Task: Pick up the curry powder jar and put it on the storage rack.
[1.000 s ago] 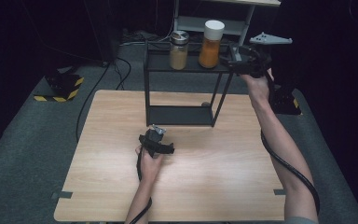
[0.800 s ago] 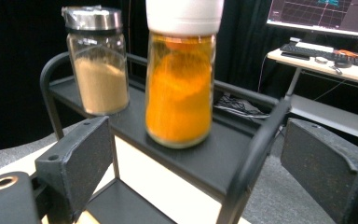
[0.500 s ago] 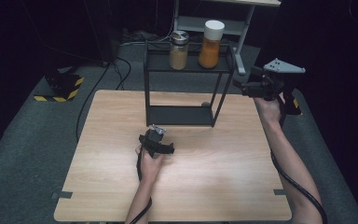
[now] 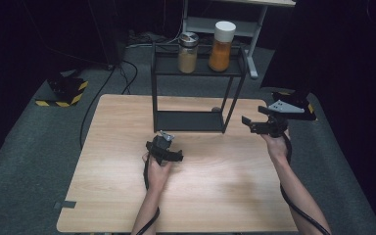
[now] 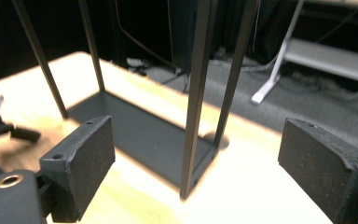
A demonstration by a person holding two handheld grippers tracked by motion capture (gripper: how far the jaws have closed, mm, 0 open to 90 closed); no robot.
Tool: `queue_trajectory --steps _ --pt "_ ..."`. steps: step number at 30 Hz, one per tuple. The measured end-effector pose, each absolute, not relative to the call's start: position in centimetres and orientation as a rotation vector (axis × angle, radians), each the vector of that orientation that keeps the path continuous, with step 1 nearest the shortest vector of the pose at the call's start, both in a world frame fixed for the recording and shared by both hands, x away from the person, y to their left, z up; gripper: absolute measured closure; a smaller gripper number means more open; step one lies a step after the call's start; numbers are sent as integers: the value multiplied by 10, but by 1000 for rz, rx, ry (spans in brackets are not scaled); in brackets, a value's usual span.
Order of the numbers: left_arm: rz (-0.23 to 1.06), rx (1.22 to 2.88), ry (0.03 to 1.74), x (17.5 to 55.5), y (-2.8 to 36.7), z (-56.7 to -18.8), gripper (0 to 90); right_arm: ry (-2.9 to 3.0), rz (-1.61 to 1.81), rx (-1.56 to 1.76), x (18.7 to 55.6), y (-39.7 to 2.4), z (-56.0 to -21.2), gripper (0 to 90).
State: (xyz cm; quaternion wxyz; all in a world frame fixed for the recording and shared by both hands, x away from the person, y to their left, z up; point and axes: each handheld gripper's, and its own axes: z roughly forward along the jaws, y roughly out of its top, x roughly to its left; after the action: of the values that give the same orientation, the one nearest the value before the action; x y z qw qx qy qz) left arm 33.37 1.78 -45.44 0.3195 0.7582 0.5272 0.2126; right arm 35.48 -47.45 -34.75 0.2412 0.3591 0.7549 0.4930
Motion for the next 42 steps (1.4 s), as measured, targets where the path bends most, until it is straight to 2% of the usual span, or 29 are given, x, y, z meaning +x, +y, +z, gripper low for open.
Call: queue_trajectory --steps 5,18,34,42 --pt "559 1993 1386 334 18 -454 2 2111 1313 1072 358 -474 -379 101" --pt "559 1993 1386 334 18 -454 2 2215 1174 1188 363 -453 -432 105" --pt "560 1993 1386 334 18 -454 2 2265 1105 1220 364 -432 -452 105" --pt "562 1992 1388 333 17 -455 3 2310 978 1168 364 -413 -448 99"
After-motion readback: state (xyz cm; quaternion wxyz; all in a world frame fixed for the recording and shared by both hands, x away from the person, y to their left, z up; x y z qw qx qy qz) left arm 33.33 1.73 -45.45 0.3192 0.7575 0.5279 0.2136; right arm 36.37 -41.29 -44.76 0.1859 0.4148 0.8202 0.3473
